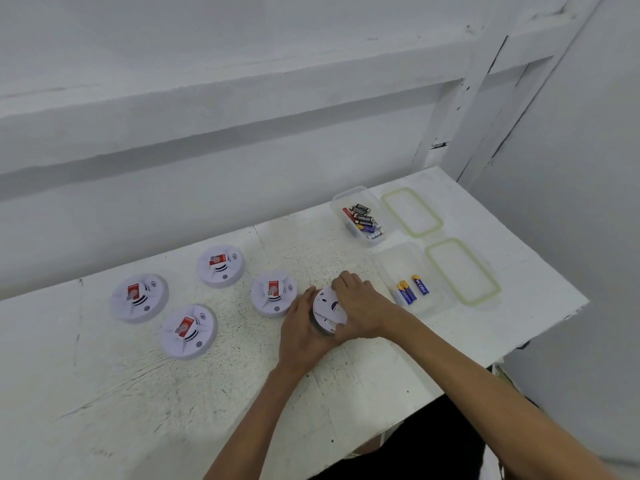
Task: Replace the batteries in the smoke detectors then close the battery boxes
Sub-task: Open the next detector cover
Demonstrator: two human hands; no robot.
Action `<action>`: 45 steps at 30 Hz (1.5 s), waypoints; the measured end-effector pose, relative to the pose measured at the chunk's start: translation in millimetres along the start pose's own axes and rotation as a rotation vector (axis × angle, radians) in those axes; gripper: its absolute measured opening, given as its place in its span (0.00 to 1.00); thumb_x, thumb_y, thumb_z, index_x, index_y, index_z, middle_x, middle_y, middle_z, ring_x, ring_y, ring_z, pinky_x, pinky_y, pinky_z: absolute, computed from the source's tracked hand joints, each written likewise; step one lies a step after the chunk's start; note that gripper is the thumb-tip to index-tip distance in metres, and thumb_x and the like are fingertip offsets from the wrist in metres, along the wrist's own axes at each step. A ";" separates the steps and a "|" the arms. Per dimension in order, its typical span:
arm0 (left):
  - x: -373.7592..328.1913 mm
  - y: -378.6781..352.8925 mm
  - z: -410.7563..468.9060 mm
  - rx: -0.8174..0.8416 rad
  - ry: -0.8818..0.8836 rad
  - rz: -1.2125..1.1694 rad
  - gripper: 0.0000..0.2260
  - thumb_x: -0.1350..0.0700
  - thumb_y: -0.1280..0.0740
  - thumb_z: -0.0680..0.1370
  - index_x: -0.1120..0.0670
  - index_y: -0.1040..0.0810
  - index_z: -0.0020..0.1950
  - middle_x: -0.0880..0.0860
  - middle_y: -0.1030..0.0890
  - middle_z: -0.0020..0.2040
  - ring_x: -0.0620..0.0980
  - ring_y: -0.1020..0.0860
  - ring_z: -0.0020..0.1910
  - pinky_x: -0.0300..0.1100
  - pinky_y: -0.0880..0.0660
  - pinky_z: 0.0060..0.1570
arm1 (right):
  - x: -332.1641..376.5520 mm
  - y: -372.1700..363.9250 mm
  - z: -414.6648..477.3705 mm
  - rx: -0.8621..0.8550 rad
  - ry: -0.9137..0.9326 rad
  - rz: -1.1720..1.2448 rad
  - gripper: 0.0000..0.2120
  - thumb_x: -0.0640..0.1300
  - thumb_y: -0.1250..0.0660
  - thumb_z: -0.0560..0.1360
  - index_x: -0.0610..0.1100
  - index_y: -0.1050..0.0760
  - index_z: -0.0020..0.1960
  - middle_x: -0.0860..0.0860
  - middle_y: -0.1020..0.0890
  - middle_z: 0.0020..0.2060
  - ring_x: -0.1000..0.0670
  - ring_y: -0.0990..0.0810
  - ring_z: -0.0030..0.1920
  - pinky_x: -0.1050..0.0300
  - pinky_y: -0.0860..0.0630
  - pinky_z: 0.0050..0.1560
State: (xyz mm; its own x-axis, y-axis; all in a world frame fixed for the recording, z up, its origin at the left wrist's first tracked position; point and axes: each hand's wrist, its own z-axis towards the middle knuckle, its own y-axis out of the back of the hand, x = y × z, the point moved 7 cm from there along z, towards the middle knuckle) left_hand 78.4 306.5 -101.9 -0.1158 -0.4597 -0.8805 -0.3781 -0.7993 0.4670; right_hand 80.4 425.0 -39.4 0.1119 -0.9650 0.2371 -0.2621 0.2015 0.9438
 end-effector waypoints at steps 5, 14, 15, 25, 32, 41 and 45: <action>25.1 -10.5 5.3 -0.021 0.038 -0.078 0.51 0.24 0.33 0.66 0.51 0.43 0.79 0.49 0.31 0.75 0.50 0.32 0.75 0.58 0.32 0.72 | 0.4 3.5 4.6 0.084 0.050 -0.007 0.36 0.61 0.25 0.67 0.41 0.35 0.64 0.46 0.32 0.57 0.48 0.33 0.55 0.54 0.33 0.52; -1.6 1.4 0.6 -0.061 -0.174 0.056 0.42 0.35 0.26 0.65 0.36 0.44 0.73 0.45 0.36 0.74 0.46 0.36 0.74 0.45 0.37 0.72 | -7.1 -0.3 -3.4 0.024 -0.194 0.076 0.30 0.55 0.26 0.68 0.40 0.33 0.62 0.43 0.30 0.57 0.47 0.34 0.55 0.56 0.34 0.46; 3.3 -1.5 1.9 -0.045 -0.155 0.053 0.43 0.33 0.27 0.64 0.37 0.44 0.74 0.46 0.36 0.74 0.46 0.36 0.74 0.44 0.37 0.72 | -9.3 1.0 -1.9 0.043 -0.203 0.106 0.31 0.55 0.25 0.67 0.40 0.33 0.61 0.43 0.30 0.56 0.48 0.34 0.53 0.57 0.34 0.46; 52.2 -26.4 17.3 0.028 0.001 0.035 0.48 0.20 0.36 0.64 0.38 0.44 0.79 0.52 0.37 0.77 0.50 0.39 0.77 0.36 0.45 0.77 | -15.4 2.1 -0.5 0.083 -0.237 0.140 0.33 0.57 0.23 0.66 0.43 0.33 0.61 0.46 0.30 0.54 0.51 0.33 0.50 0.57 0.33 0.44; 16.9 -9.8 5.4 0.045 -0.065 0.016 0.55 0.21 0.31 0.61 0.50 0.43 0.78 0.46 0.37 0.75 0.44 0.37 0.73 0.28 0.44 0.72 | -10.5 7.2 3.4 0.084 -0.206 0.113 0.28 0.54 0.23 0.66 0.41 0.30 0.57 0.47 0.29 0.47 0.50 0.31 0.46 0.57 0.33 0.42; 8.8 -7.5 2.1 0.026 -0.087 0.029 0.44 0.28 0.28 0.64 0.41 0.40 0.74 0.36 0.34 0.69 0.31 0.37 0.69 0.22 0.42 0.65 | -35.8 23.3 -0.7 0.043 -0.263 0.495 0.17 0.52 0.27 0.73 0.39 0.21 0.52 0.45 0.17 0.46 0.45 0.18 0.46 0.53 0.21 0.44; 7.1 -2.3 1.9 0.015 -0.138 0.028 0.39 0.40 0.26 0.66 0.39 0.37 0.74 0.38 0.31 0.69 0.34 0.34 0.70 0.31 0.37 0.70 | -49.6 29.3 -2.4 -0.133 -0.411 0.562 0.13 0.47 0.38 0.81 0.38 0.32 0.58 0.42 0.21 0.46 0.43 0.19 0.42 0.49 0.24 0.39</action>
State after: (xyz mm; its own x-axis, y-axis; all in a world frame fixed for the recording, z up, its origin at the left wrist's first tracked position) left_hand 76.7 305.8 -109.4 -0.2511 -0.4231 -0.8706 -0.3863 -0.7809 0.4909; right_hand 69.4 479.2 -22.9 -0.3835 -0.6886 0.6154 -0.0521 0.6814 0.7300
